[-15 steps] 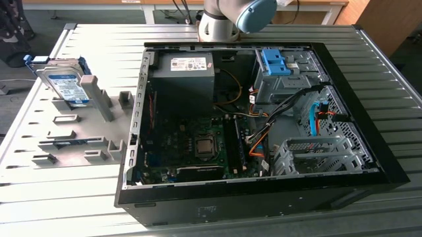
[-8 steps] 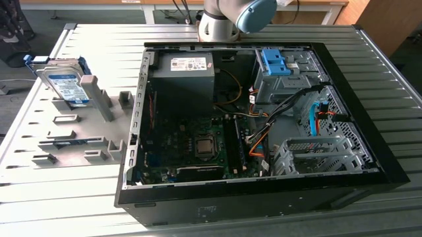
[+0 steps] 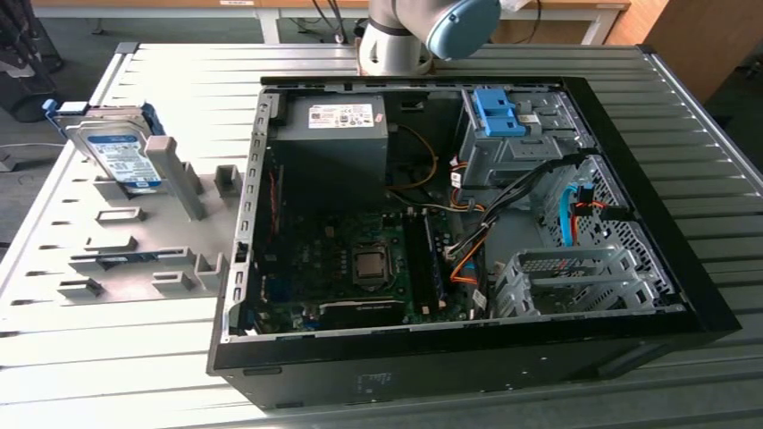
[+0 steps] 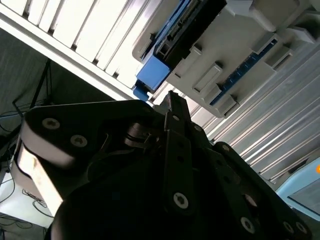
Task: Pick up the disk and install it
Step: 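Pick up the disk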
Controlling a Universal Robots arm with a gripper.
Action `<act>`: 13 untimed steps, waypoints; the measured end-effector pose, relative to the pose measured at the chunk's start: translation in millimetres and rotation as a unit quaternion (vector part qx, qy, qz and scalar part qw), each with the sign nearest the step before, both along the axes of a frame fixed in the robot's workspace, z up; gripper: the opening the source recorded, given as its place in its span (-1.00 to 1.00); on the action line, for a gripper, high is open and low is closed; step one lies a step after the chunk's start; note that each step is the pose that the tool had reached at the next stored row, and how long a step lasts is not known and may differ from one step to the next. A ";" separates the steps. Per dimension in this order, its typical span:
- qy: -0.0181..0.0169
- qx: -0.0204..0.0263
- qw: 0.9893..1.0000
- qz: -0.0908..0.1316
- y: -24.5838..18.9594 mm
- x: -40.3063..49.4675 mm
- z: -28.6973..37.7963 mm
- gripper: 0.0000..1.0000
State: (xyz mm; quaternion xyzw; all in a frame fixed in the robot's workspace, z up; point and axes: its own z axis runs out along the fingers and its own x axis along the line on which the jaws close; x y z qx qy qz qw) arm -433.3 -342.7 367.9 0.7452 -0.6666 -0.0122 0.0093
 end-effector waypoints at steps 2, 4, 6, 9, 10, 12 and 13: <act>0.000 0.000 1.000 0.000 0.0 0.0 -0.1 -0.79; 0.000 0.000 1.000 0.000 0.0 0.0 -0.1 -0.79; -0.002 0.000 1.000 -0.004 -0.1 0.0 -0.7 -0.79; -0.005 0.000 1.000 -0.016 0.1 0.0 -2.1 -0.79; -0.006 0.000 1.000 -0.019 0.2 0.0 -2.4 -0.79; -0.006 0.000 1.000 -0.024 0.7 -0.1 -3.4 -0.79; -0.007 0.000 1.000 -0.025 0.8 0.0 -3.6 -0.79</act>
